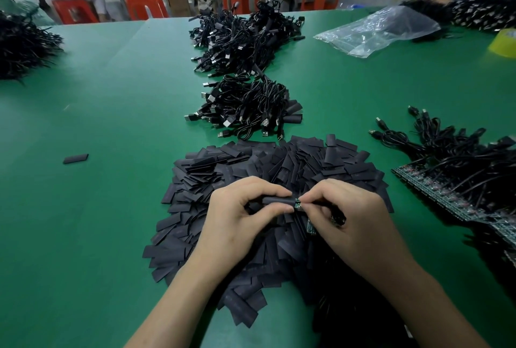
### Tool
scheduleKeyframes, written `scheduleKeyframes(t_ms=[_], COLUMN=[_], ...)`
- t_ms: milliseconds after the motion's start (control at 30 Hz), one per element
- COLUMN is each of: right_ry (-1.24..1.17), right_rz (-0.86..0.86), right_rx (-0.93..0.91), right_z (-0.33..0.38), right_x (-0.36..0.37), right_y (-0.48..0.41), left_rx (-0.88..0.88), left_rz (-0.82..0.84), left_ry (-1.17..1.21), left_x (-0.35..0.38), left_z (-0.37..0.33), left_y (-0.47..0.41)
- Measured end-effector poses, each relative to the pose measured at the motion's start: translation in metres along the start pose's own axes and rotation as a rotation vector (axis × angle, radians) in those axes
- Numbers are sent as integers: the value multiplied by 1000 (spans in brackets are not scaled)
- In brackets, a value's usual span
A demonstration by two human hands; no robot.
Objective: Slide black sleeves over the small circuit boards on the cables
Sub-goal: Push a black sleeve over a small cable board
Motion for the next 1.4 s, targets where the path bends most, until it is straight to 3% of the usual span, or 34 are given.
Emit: scheduleKeyframes(t_ms=[200,500,967,1200,1400], right_ry=[28,-47,-3,-94,-92], right_rz=[12,-96,-198,-242,-245], right_rx=[-60,96,64,164,191], right_z=[0,1,5,5,5], right_x=[0,3,9,7,9], right_y=[0,2,5,5,6], left_rx=[-83,-45,62,-28,6], left_rz=[10,-75,-126,-355,-363], left_ry=[76,57,-4,7,-72], left_x=[4,2,8,9,14], left_z=[1,-2,-5,-9,-11], left_y=[2,0,3,6,9])
Point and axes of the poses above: each hand's wrist, its own y-axis away from the middle knuckle, its own x-axis out of the palm, z = x × y, the point moved 1 cm from there along -y, towards the middle knuckle, and after that the axes turned 4 degrees about x, right-handed, at the moved point
